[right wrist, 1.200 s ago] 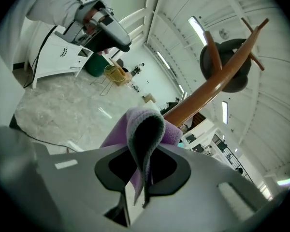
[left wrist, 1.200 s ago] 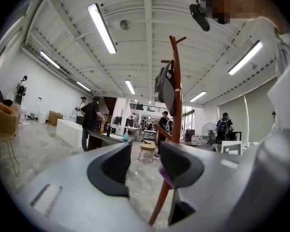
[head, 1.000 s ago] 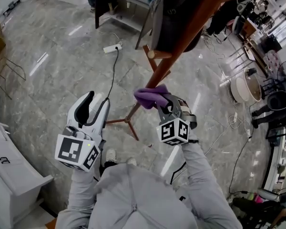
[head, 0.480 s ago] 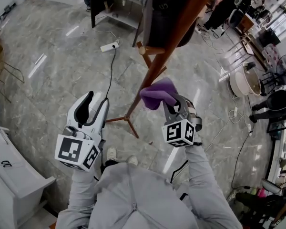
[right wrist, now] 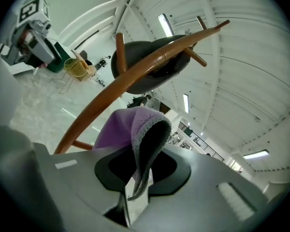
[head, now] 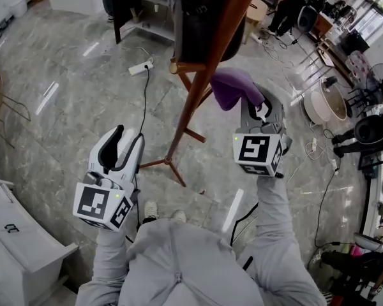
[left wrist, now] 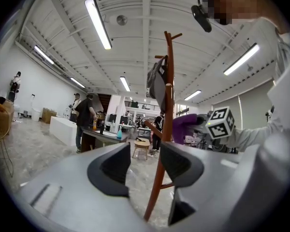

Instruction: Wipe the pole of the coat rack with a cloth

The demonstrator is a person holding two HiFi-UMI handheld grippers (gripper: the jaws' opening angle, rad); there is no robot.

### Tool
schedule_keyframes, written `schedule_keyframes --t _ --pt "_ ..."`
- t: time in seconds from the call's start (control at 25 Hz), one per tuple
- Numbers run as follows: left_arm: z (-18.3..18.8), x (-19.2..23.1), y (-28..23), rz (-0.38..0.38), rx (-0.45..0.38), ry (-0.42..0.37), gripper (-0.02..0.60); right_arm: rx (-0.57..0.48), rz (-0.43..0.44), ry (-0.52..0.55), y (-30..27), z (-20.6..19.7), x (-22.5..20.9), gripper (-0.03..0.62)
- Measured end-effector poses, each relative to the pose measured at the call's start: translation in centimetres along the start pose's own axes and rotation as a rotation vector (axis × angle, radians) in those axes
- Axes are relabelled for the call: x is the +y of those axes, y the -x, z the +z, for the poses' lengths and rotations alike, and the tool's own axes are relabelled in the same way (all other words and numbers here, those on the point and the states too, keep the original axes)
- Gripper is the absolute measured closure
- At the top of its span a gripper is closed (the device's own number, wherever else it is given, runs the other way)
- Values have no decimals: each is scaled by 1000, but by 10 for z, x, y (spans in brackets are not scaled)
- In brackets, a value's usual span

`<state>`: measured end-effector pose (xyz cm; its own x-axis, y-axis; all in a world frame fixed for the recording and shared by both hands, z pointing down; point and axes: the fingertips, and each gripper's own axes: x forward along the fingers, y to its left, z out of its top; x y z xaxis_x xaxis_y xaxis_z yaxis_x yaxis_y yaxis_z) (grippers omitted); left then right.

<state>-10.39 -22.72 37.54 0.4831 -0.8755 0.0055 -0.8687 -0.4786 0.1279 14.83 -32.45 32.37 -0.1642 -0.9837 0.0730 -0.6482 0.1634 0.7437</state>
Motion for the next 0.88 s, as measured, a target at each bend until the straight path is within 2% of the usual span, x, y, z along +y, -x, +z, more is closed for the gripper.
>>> schedule_keyframes --t 0.08,0.2,0.36,0.56,0.88 --pt "1 0 1 8 1 -1 377 10 3 16 -20 8 2 546" --pt "2 2 5 29 3 -1 377 14 60 100 -40 12 28 546" --pt "1 10 8 59 12 4 377 50 178 186 -44 -1 76 546" --pt "-8 14 4 62 25 11 377 110 328 230 -36 -34 126 548" --pt "-12 1 -5 25 35 8 377 124 389 234 -15 -52 148 548"
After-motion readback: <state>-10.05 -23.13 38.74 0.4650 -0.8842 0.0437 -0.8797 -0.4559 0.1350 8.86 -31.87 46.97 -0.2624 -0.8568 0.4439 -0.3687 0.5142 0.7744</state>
